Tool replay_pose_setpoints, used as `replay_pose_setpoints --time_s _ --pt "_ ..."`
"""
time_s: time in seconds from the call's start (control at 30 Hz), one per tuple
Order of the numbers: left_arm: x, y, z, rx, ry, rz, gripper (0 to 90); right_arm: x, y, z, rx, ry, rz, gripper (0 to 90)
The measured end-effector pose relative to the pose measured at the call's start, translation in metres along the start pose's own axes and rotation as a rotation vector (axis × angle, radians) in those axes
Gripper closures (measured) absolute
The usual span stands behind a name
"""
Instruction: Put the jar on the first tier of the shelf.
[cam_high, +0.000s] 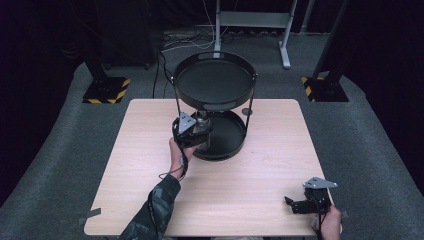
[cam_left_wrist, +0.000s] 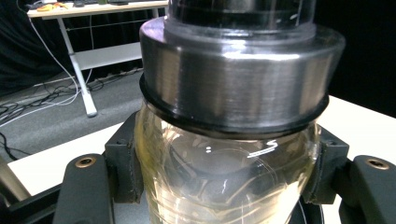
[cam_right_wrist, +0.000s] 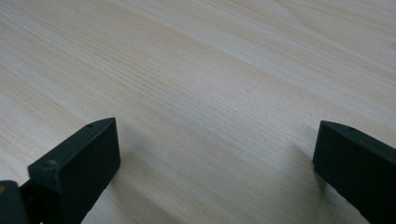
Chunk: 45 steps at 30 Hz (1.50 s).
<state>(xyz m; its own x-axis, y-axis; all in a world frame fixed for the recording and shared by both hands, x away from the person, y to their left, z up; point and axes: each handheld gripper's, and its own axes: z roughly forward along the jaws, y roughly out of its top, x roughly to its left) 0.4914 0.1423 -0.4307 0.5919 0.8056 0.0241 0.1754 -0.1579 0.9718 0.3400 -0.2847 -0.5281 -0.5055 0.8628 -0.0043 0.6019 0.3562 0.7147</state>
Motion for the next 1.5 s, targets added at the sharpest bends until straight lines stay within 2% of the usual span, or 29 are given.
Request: replay_pose_setpoints --time_s 0.4,0.7,1.27,1.5 --pt "-0.004 -0.003 0.011 0.003 0.015 0.005 31.0 0.000 0.000 0.000 -0.001 -0.002 -0.002 0.0" --pt "-0.002 -0.007 0.018 -0.006 0.029 -0.014 31.0 0.000 0.000 0.000 -0.001 -0.003 -0.003 0.0" --pt "-0.002 -0.019 0.036 0.017 0.060 -0.015 31.0 0.001 0.000 0.000 -0.003 -0.005 -0.006 0.0" --pt "-0.001 -0.024 0.043 0.021 0.074 -0.039 31.0 0.001 0.000 0.000 -0.003 -0.006 -0.007 0.0"
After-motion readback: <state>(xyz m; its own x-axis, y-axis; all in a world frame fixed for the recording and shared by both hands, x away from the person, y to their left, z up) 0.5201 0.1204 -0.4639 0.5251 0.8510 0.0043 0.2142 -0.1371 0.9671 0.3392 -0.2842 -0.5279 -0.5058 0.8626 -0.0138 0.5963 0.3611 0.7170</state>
